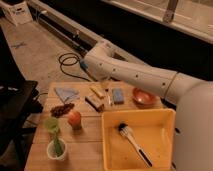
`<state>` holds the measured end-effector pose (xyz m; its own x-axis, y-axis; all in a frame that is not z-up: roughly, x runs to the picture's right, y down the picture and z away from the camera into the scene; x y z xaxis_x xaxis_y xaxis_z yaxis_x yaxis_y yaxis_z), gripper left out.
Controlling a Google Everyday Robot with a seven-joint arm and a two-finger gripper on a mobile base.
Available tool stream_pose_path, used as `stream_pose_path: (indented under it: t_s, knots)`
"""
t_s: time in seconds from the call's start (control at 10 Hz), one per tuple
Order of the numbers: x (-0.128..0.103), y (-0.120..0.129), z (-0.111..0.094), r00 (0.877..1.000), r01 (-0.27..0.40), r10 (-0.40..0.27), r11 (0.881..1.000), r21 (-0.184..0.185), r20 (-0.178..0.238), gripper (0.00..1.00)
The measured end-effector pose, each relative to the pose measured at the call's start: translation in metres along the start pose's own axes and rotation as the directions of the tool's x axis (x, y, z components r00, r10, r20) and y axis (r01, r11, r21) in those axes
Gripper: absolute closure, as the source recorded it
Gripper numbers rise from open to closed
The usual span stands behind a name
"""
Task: Place banana in tray
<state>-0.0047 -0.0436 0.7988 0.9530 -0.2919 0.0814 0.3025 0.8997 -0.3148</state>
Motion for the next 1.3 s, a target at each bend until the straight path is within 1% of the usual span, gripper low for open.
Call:
stream_pose_path:
  t_s: [0.2, 0.4, 0.5, 0.6, 0.8, 0.9, 1.0, 1.1, 1.2, 1.3]
  knots:
    - [0.008, 0.001, 0.026, 0.998, -0.063, 0.063, 0.998, -0.031, 0.013, 0.35]
    - [0.004, -0.002, 0.062, 0.989, -0.127, 0.131, 0.990, -0.063, 0.064, 0.35]
    - [0.003, -0.003, 0.072, 0.985, -0.147, 0.152, 0.987, -0.068, 0.083, 0.35]
    - [0.000, -0.004, 0.091, 0.973, -0.183, 0.192, 0.980, -0.077, 0.130, 0.35]
    - [-0.003, -0.008, 0.111, 0.952, -0.231, 0.243, 0.969, -0.081, 0.187, 0.35]
    - [-0.005, -0.008, 0.117, 0.944, -0.253, 0.264, 0.964, -0.081, 0.196, 0.35]
    - [-0.012, -0.009, 0.122, 0.931, -0.297, 0.305, 0.952, -0.069, 0.201, 0.35]
    - [-0.015, -0.009, 0.125, 0.923, -0.322, 0.327, 0.945, -0.056, 0.203, 0.35]
    - [-0.015, -0.008, 0.127, 0.919, -0.335, 0.339, 0.941, -0.052, 0.203, 0.35]
    - [-0.014, -0.008, 0.127, 0.917, -0.341, 0.343, 0.939, -0.049, 0.203, 0.35]
